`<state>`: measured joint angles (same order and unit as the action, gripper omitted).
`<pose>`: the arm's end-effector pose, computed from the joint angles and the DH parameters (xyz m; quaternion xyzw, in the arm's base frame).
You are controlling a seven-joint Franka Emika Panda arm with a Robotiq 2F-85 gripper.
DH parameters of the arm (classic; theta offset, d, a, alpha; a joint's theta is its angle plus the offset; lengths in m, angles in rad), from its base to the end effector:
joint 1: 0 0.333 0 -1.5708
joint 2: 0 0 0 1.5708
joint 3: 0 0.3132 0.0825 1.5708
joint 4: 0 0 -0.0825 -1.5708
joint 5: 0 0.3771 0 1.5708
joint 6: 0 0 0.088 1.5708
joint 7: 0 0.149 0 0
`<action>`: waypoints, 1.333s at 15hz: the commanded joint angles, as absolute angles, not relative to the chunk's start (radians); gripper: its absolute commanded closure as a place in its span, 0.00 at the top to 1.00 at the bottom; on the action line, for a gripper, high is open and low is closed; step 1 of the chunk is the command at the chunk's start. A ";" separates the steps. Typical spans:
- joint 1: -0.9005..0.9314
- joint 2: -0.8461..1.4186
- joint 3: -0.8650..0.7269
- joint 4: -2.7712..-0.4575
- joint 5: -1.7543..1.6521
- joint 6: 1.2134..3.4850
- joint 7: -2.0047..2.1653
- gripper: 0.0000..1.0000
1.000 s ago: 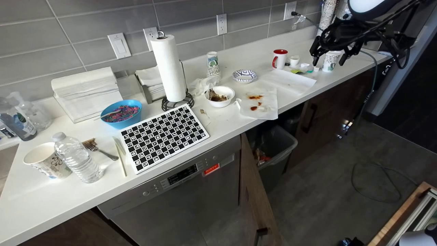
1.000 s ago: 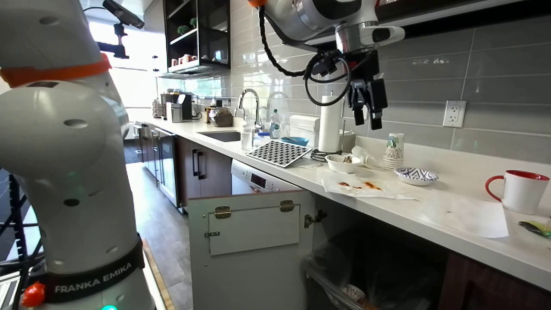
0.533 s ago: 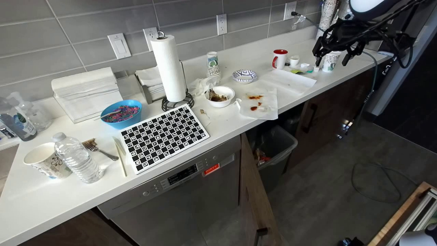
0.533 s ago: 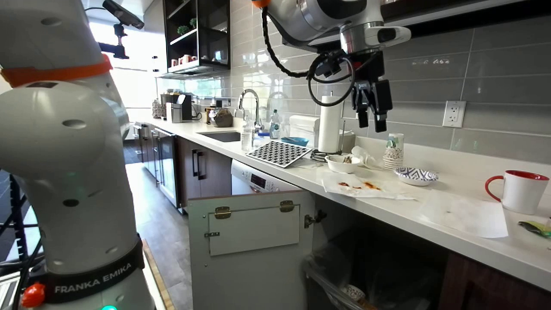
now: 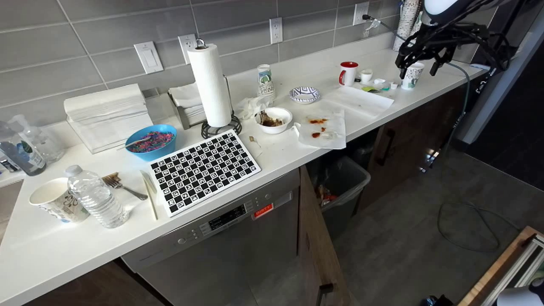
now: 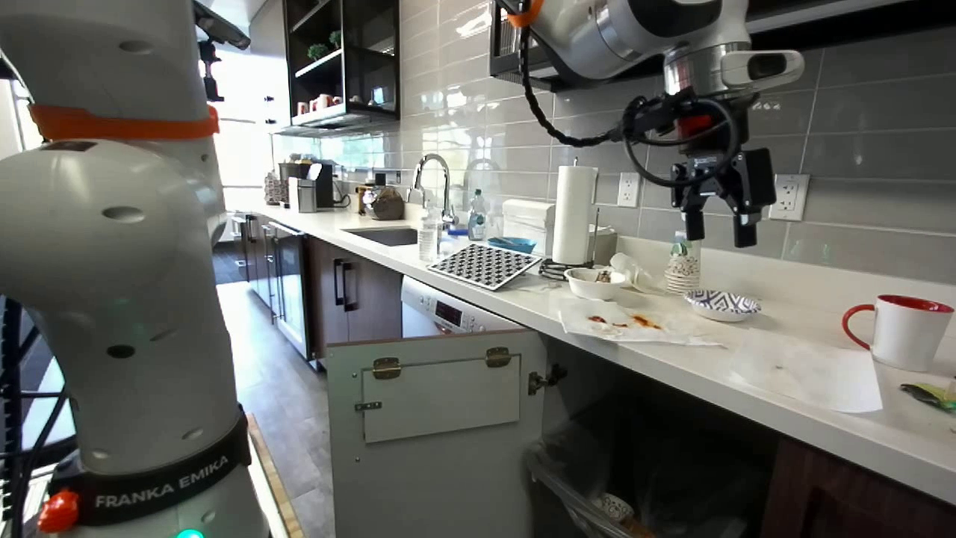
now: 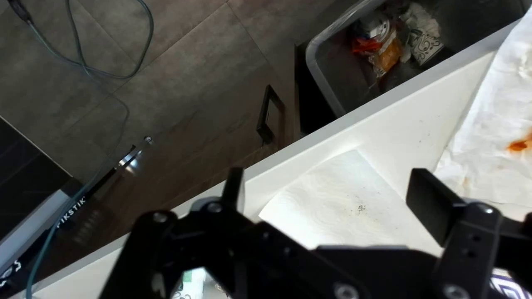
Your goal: Put the white item in the bin
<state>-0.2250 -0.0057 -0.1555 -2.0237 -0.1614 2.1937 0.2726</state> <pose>0.5246 -0.2220 0.4274 0.9536 -0.2796 0.0836 0.0735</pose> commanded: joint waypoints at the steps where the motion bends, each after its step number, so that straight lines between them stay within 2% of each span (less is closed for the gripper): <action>1: -0.225 0.161 -0.187 -1.842 -0.150 2.133 0.155 1.00; 12: -0.297 0.545 -0.197 -1.444 -0.083 2.136 -0.047 1.00; 13: -0.272 0.463 -0.210 -1.539 -0.119 2.150 -0.014 1.00; 20: -0.274 0.477 -0.211 -1.517 -0.118 2.150 -0.016 1.00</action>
